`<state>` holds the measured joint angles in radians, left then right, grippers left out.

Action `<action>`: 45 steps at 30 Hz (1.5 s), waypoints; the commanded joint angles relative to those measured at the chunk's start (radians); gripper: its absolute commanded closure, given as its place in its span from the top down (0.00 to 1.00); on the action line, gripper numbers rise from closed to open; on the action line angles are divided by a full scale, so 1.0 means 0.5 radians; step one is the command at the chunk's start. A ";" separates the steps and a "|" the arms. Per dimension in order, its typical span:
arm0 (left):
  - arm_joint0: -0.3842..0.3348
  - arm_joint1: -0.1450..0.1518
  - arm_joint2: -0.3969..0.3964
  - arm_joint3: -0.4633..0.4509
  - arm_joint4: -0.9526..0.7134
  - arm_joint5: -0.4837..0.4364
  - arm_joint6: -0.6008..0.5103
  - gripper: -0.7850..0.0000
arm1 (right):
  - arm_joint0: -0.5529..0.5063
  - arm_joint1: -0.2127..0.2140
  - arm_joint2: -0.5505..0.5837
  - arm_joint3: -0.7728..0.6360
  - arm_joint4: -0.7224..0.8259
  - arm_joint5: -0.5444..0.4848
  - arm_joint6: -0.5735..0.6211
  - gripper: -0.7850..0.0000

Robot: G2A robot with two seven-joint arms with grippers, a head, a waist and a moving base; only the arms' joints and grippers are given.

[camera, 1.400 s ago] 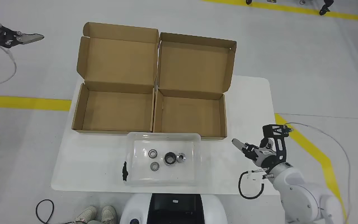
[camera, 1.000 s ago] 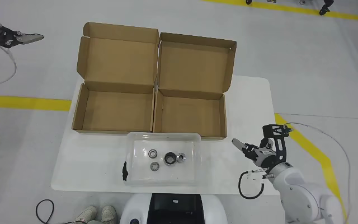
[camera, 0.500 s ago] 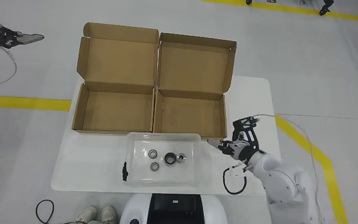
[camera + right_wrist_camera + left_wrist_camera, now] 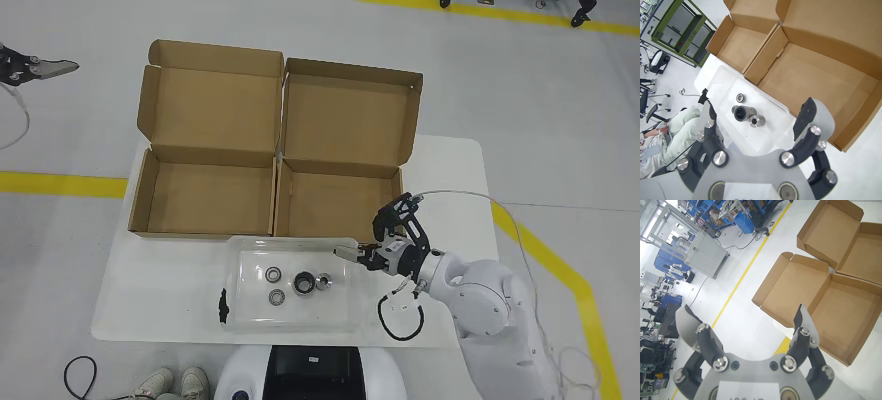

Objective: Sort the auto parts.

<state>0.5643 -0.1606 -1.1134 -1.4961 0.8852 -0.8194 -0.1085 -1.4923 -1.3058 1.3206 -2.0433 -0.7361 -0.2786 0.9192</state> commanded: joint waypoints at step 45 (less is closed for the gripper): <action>0.000 0.000 0.000 0.000 0.000 0.000 0.000 1.00 | 0.542 -0.004 -0.864 0.247 -0.413 -0.700 0.061 1.00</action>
<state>0.5643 -0.1606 -1.1134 -1.4961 0.8852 -0.8194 -0.1085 -1.2215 -1.3080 0.8884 -1.9196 -0.9431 -0.6279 0.9492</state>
